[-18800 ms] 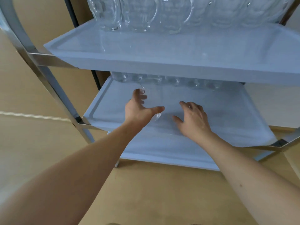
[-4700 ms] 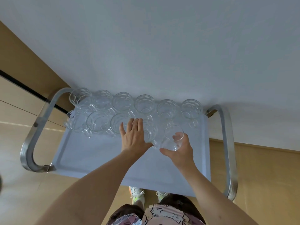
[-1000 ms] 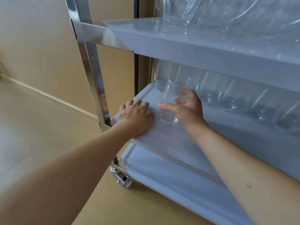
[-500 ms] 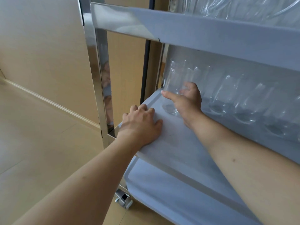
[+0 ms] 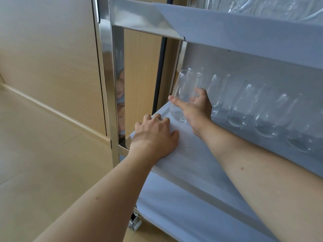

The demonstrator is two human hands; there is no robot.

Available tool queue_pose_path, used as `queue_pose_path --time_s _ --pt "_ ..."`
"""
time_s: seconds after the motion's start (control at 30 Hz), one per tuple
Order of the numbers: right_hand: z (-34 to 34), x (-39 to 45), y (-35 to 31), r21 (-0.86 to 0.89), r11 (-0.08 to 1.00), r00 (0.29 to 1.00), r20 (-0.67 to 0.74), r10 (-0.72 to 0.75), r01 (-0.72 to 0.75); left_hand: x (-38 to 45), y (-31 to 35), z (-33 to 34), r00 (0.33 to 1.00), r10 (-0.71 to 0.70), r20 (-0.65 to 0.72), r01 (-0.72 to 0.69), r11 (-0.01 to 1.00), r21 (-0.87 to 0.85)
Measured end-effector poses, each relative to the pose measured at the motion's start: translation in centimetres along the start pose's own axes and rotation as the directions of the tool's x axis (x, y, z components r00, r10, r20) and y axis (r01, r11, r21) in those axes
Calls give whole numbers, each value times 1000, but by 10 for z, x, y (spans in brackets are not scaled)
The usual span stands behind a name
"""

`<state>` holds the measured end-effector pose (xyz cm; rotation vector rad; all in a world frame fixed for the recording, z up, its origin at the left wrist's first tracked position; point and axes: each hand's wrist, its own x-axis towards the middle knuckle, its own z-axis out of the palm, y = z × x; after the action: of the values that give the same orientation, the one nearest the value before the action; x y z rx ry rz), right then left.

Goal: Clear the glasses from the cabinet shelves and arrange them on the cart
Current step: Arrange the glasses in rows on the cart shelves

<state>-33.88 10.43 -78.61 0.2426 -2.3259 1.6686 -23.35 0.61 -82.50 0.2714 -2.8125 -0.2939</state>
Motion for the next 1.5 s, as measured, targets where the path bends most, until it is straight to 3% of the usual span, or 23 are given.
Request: queue_pose_path --time_s 0.57,0.7,0.83,1.1,1.23,1.5 --pt "-50 -62 10 -269 961 994 71 83 -61 -9 8 -13 999 -12 31 11 1000 16" --pt "-69 -99 4 -399 917 993 103 59 -13 -29 15 -28 995 -38 97 33 998 53" --pt "-102 -135 -13 -556 830 969 222 108 35 -69 32 -58 992 71 102 -76 996 53" --pt "-184 -188 -112 -712 688 868 422 260 140 -131 64 -170 950 26 312 -41 998 44" --pt "-231 -198 -185 -725 682 834 434 341 98 -157 89 -252 923 17 385 -26 1000 16" --pt "-332 -213 -326 -727 681 825 437 358 90 -172 161 -415 910 38 413 -17 998 -53"
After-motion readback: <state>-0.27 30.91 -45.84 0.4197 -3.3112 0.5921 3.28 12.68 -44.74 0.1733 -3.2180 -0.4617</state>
